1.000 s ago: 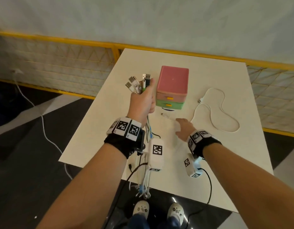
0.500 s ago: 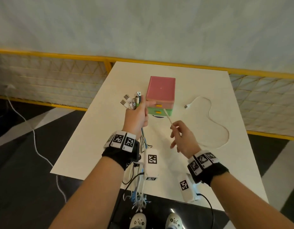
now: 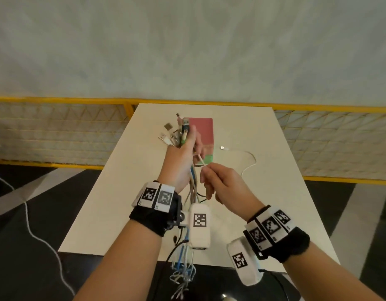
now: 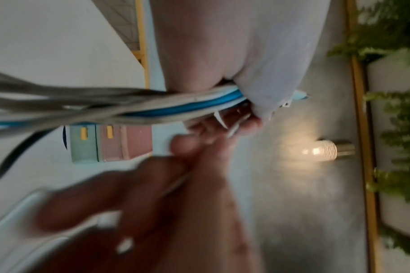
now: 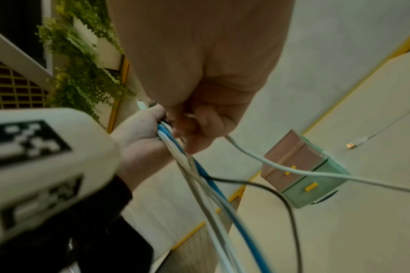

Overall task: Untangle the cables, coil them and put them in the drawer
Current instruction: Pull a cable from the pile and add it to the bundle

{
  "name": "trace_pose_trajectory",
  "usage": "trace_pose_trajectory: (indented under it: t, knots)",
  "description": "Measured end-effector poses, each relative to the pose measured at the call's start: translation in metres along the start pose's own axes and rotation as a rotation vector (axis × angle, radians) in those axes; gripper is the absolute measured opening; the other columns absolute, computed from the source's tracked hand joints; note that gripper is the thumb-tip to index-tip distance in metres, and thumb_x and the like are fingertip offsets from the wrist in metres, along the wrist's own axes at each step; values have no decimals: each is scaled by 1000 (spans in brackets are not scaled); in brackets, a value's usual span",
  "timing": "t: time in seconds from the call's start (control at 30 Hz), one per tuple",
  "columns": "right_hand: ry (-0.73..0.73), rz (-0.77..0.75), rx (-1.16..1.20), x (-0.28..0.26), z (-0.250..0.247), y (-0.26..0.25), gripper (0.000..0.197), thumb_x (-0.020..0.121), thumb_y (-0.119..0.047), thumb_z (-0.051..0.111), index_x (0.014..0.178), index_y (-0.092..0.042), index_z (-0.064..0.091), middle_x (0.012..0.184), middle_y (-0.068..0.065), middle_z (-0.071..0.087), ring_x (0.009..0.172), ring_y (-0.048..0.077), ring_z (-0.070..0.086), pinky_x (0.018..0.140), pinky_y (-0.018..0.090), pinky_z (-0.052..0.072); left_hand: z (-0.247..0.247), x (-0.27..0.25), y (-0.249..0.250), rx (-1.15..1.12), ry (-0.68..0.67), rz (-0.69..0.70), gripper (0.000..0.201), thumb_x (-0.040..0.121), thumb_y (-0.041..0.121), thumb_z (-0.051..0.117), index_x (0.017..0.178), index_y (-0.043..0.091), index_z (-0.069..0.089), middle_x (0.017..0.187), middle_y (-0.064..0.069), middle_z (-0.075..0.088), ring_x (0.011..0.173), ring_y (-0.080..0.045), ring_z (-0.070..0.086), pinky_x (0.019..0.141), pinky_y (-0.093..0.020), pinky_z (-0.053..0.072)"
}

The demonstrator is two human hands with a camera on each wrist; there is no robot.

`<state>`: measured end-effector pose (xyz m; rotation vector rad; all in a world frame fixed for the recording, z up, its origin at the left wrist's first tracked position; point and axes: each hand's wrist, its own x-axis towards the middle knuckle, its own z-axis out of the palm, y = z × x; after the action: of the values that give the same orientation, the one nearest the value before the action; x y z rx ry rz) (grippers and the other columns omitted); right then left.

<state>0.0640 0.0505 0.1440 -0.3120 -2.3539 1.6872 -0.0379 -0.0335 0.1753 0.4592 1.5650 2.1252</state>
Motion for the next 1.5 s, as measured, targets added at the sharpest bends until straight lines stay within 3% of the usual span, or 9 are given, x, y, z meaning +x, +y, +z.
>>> trace_pose_trajectory:
  t: [0.17, 0.4, 0.57, 0.73, 0.87, 1.03, 1.17, 1.33, 1.5]
  knots:
    - [-131, 74, -123, -21, 0, 14, 32, 100, -24, 40, 82, -8, 61, 56, 1, 47, 42, 4, 46, 46, 22, 42, -29, -3, 43, -231, 22, 32, 34, 102, 39, 40, 76, 20, 53, 51, 10, 28, 41, -4, 20, 38, -18, 17]
    - [-13, 4, -357, -25, -7, -8, 27, 96, -31, 48, 78, -18, 63, 56, -5, 43, 41, 5, 40, 45, 14, 34, -45, -24, 66, 321, -284, 7, 33, 99, 37, 49, 116, 17, 68, 49, 9, 23, 41, -8, 17, 39, -22, 14]
    - [205, -189, -392, -29, -22, -57, 15, 92, -22, 57, 80, -16, 62, 67, 2, 62, 56, 10, 48, 56, 19, 37, -33, -47, 57, 769, -585, -62, 21, 97, 31, 57, 84, 18, 67, 49, 6, 36, 43, -11, 28, 41, -23, 23]
    - [279, -76, -500, -45, -56, -62, 20, 97, -22, 47, 82, -16, 58, 63, -8, 51, 54, 3, 54, 49, 8, 35, -43, -44, 63, 336, -141, 59, 29, 97, 23, 57, 68, 23, 55, 44, 12, 36, 36, -6, 28, 41, -20, 22]
    - [196, 90, -552, -61, -70, -48, 26, 100, -30, 35, 81, -24, 53, 60, -5, 45, 62, 15, 68, 45, 24, 43, -64, -33, 76, 130, 158, 145, 29, 96, 32, 59, 70, 21, 56, 45, 11, 31, 35, -4, 26, 37, -17, 21]
    - [69, -73, -714, -56, -48, -82, 23, 100, -35, 39, 93, -26, 59, 64, -3, 50, 35, 8, 52, 43, 17, 43, -36, -52, 68, 452, -33, 320, 10, 94, 35, 62, 91, 26, 64, 49, 18, 55, 43, 3, 46, 46, -20, 33]
    - [130, -306, -761, -57, -48, -110, 13, 95, -21, 52, 88, -19, 63, 56, -16, 47, 50, -2, 50, 51, 10, 36, -6, -69, 63, 802, -319, 210, 22, 93, 42, 59, 91, 23, 72, 71, 8, 68, 49, -2, 53, 46, -17, 37]
    - [31, -53, -661, -85, -66, -90, 17, 100, -18, 36, 92, -16, 52, 71, 1, 60, 63, 13, 69, 52, 21, 52, -3, -72, 71, 582, -56, 249, 15, 92, 32, 65, 89, 20, 72, 40, 18, 50, 34, 3, 42, 39, -12, 29]
    - [-109, 165, -531, -104, -50, -66, 22, 102, -26, 31, 110, -17, 50, 79, 8, 66, 62, 22, 70, 57, 34, 59, 0, -77, 68, 483, -35, 241, 17, 90, 26, 69, 74, 28, 64, 39, 18, 45, 35, 2, 42, 41, -15, 29]
